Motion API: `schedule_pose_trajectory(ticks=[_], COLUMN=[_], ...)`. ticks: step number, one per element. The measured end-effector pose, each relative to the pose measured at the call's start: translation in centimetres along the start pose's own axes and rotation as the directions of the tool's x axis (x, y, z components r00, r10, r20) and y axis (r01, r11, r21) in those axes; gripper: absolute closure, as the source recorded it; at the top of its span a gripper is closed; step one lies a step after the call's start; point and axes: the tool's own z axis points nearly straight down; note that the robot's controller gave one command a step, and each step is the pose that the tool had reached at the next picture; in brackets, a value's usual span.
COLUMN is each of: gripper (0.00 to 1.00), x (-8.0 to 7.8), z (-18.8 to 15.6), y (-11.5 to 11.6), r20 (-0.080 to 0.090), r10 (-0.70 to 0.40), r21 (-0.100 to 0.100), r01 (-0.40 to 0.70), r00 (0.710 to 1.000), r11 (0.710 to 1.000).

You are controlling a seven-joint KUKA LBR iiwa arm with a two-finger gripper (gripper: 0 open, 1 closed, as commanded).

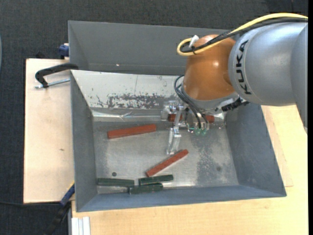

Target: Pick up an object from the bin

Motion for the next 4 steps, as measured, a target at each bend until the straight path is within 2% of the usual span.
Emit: schedule_pose_trajectory(ticks=[1, 2, 3, 4], gripper=[0.0, 1.0, 1.0, 1.0], x=[4.4, 6.7, 6.7, 4.9], z=[4.9, 7.0, 7.0, 6.5], y=[-2.9, 0.0, 0.0, -0.7], r20=[0.004, -0.002, -0.002, -0.003], r10=[0.019, 0.044, 0.045, -0.051], r21=[-0.001, 0.0, 0.0, 0.0], r01=[-0.019, -0.044, -0.045, 0.051], r00=[1.0, 0.999, 0.999, 0.999], r11=[1.0, 0.999, 0.999, 0.999])
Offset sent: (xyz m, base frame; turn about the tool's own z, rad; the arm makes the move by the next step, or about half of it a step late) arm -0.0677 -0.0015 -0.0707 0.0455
